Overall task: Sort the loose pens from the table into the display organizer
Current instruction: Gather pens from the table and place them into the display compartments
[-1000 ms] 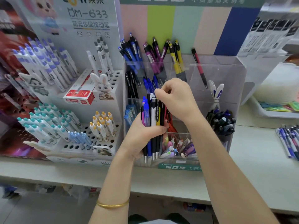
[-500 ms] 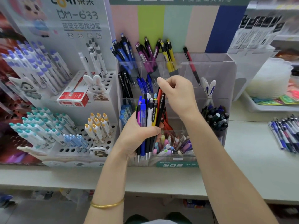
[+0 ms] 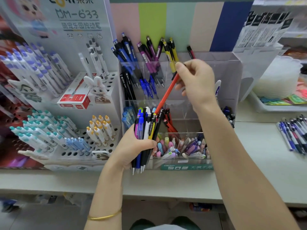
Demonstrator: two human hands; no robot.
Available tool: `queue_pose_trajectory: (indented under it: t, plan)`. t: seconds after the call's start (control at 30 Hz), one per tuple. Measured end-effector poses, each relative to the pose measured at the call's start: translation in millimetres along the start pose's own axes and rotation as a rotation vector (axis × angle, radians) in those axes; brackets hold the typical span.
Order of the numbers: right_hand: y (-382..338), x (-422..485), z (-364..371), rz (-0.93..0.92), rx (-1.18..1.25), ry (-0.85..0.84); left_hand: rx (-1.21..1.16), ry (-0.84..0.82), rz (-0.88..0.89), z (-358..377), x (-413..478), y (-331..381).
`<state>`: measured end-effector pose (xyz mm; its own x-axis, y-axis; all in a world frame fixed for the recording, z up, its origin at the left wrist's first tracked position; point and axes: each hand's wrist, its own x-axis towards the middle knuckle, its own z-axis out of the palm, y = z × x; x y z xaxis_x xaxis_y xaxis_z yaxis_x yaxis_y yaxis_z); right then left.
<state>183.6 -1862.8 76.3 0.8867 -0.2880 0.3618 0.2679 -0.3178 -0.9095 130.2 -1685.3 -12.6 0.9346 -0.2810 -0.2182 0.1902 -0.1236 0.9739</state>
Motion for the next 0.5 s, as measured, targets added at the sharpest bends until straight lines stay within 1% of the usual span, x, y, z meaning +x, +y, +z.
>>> queue_pose_trajectory:
  t: [0.1, 0.17, 0.2, 0.27, 0.5]
  plan:
    - [-1.1, -10.3, -6.7, -0.166, 0.069, 0.203, -0.035, 0.024, -0.024, -2.3, 0.2, -7.8]
    - [8.9, -20.2, -9.2, -0.243, 0.026, 0.308, -0.057, 0.042, -0.030, -4.1, 1.4, -11.3]
    - [17.1, -24.2, -10.0, -0.271, -0.038, 0.317, -0.074, 0.046, -0.026, -3.7, 1.1, -12.6]
    - [35.6, -31.1, -9.2, -0.293, -0.180, 0.248, -0.109, 0.044, -0.002, -0.7, 0.5, -15.4]
    - [81.1, -52.2, -1.3, -0.139, -0.531, -0.103, -0.200, 0.011, 0.054, 15.8, 2.4, -18.6]
